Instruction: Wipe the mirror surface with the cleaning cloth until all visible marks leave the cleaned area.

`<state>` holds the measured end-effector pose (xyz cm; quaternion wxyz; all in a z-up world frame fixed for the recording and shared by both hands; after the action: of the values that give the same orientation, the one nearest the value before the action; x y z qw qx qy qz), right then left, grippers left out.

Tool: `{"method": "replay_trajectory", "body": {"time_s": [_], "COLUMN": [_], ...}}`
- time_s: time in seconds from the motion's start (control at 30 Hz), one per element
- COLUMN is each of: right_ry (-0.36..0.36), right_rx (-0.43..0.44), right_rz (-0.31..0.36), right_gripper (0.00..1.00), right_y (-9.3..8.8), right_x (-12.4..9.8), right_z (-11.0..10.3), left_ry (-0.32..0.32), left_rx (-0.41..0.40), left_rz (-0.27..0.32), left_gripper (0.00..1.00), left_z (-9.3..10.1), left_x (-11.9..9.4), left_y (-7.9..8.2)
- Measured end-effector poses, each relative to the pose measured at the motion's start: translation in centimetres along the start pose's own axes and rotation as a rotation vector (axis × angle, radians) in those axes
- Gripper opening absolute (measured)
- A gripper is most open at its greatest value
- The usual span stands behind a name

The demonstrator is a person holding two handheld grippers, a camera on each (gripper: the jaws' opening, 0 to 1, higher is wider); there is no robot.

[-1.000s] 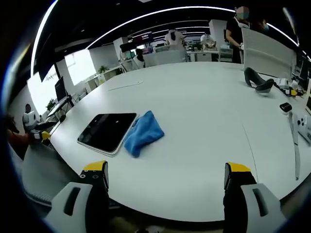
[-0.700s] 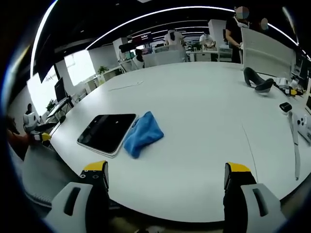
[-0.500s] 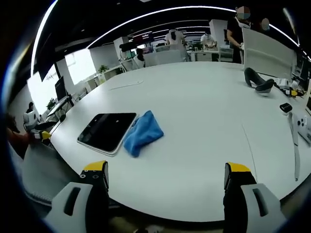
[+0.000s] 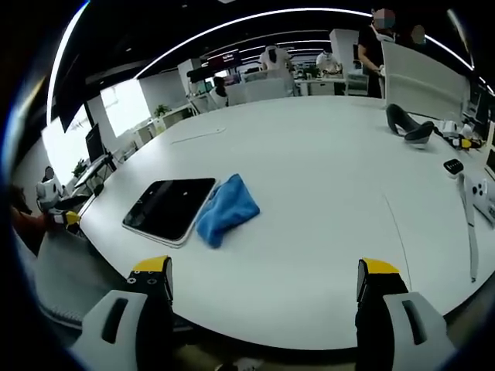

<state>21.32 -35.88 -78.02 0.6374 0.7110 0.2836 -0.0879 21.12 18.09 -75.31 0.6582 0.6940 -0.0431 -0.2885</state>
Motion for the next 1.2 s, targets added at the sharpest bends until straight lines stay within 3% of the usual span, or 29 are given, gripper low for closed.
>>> {"method": "replay_trajectory", "body": {"time_s": [0.87, 1.0, 1.1, 1.2], "right_ry": [-0.015, -0.025, -0.03, -0.033], "right_rx": [0.034, 0.039, 0.039, 0.064], "right_rz": [0.003, 0.044, 0.012, 0.025], "right_gripper": [0.98, 0.98, 0.98, 0.98], "right_y": [-0.2, 0.6, -0.3, 0.0], "right_x": [0.2, -0.1, 0.0, -0.1], "right_z": [-0.1, 0.1, 0.4, 0.3], "left_ry": [0.005, 0.009, 0.007, 0.009], "left_rx": [0.004, 0.001, 0.002, 0.003], "left_rz": [-0.007, -0.001, -0.003, -0.003], "left_gripper": [0.98, 0.98, 0.98, 0.98], "left_z": [0.0, -0.2, -0.1, -0.1], "left_x": [0.0, 0.0, 0.0, 0.0], "left_y": [-0.1, -0.1, -0.1, -0.1]}}
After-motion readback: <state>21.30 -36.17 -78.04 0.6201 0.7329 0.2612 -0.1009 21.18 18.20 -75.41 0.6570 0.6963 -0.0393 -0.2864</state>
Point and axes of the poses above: the point that each gripper's makers call its tool centre point, and the gripper's own axes: x roughly forward along the fingers, z roughly to its right, y roughly out of its top, the point moved 7 cm from there along -x, roughly backward along the fingers, and after that the axes turned 10 degrees about z, right-handed, at the moved point
